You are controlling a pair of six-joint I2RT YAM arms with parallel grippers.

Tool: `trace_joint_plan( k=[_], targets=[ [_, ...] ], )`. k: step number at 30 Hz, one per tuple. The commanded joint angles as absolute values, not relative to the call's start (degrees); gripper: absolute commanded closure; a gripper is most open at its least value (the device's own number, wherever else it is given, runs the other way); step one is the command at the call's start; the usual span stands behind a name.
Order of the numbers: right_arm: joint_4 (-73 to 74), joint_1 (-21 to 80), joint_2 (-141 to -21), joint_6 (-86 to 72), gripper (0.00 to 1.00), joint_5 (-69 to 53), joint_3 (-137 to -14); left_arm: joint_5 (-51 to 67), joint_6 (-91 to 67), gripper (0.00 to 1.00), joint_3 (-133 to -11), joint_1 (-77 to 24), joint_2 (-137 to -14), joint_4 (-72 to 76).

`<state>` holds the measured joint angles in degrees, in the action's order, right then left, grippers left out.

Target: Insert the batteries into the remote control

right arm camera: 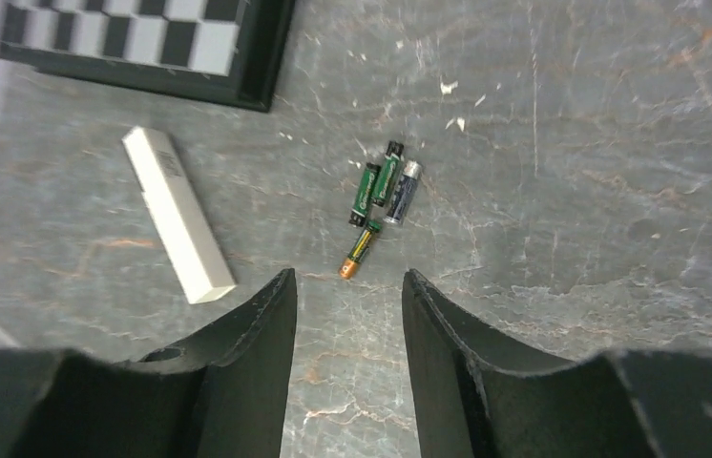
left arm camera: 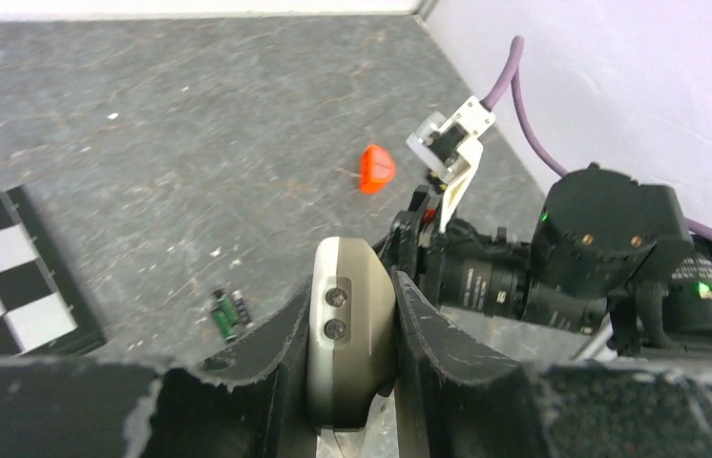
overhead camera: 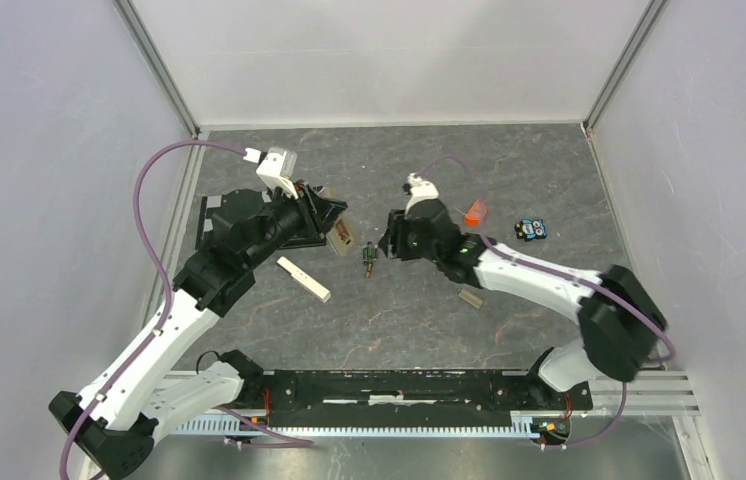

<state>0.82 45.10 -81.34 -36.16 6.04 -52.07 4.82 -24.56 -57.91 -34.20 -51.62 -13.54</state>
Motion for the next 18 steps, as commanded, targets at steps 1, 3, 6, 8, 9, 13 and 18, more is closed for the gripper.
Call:
trace_joint_plan(
  k=[1, 3, 6, 8, 9, 13, 18],
  targets=[
    [3.9, 49.1, -90.8, -37.1, 0.50, 15.9, -60.3, -4.5, -25.3, 0.98, -56.5, -34.0, -50.9, -16.5],
    [5.3, 50.2, -95.5, -37.2, 0.51, 17.8, -64.0, -6.8, -25.0, 0.98, -55.5, -34.0, -50.4, -17.3],
    [7.4, 51.5, -100.7, -38.0, 0.54, 21.4, -68.0, -11.4, -25.3, 0.98, -54.4, -34.0, -49.0, -18.6],
    [9.3, 51.9, -103.4, -38.5, 0.57, 24.4, -70.3, -13.6, -25.7, 0.98, -53.3, -34.0, -47.8, -19.0],
    [10.2, 51.8, -104.6, -38.7, 0.58, 25.8, -71.3, -14.0, -25.7, 0.98, -52.9, -33.9, -47.4, -19.1],
    [12.8, 51.9, -108.7, -37.8, 0.67, 27.9, -75.1, -14.6, -25.7, 0.98, -52.0, -34.0, -46.3, -19.5],
    [14.6, 51.8, -112.9, -38.1, 0.74, 27.2, -78.0, -14.3, -25.1, 0.98, -51.8, -33.9, -46.6, -20.0]
  ],
)
